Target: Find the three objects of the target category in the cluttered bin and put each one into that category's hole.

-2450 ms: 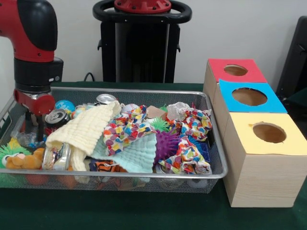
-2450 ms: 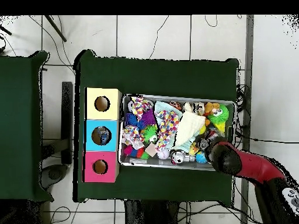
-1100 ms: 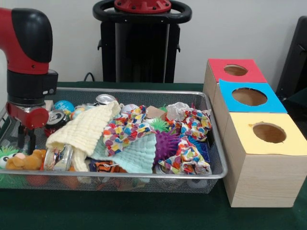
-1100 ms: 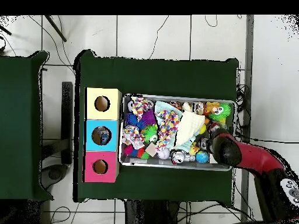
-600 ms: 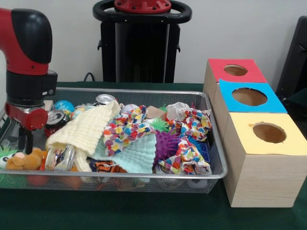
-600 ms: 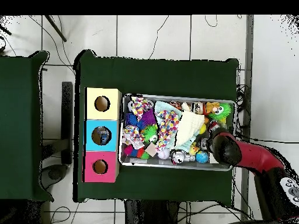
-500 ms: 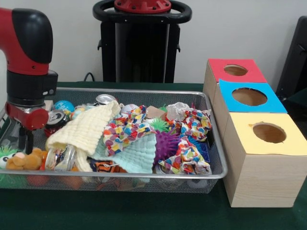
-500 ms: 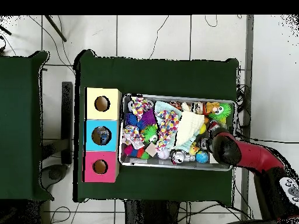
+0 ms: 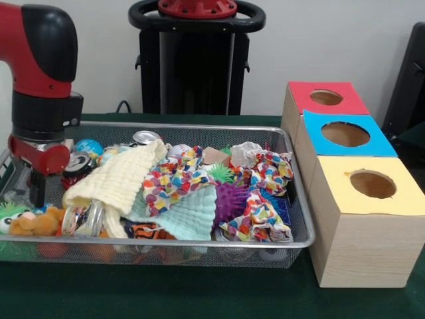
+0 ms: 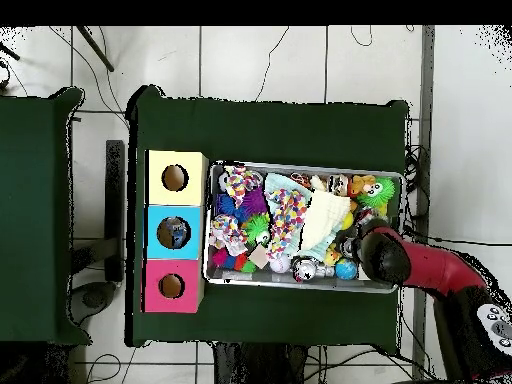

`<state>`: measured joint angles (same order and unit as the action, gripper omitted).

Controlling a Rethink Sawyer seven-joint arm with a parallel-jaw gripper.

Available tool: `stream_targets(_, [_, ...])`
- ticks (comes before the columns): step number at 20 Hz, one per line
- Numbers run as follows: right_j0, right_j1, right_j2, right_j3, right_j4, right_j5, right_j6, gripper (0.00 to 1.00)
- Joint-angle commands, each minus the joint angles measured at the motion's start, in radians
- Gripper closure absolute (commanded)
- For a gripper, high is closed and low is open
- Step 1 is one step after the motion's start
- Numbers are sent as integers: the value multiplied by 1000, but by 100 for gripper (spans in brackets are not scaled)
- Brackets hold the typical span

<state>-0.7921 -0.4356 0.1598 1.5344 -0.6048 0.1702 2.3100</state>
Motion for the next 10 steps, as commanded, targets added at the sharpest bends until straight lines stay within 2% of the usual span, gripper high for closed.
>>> stream_targets(1, [4,-85,30,100,7,70,-17,100])
stream_targets(2, [-1,-115,38,121,12,81,-25,100])
stream_targets(3, [-17,-182,58,168,29,109,-42,100])
stream_targets(4, [-19,-205,62,181,35,122,-48,100])
stream_targets(10, [-15,-262,65,216,42,137,-47,100])
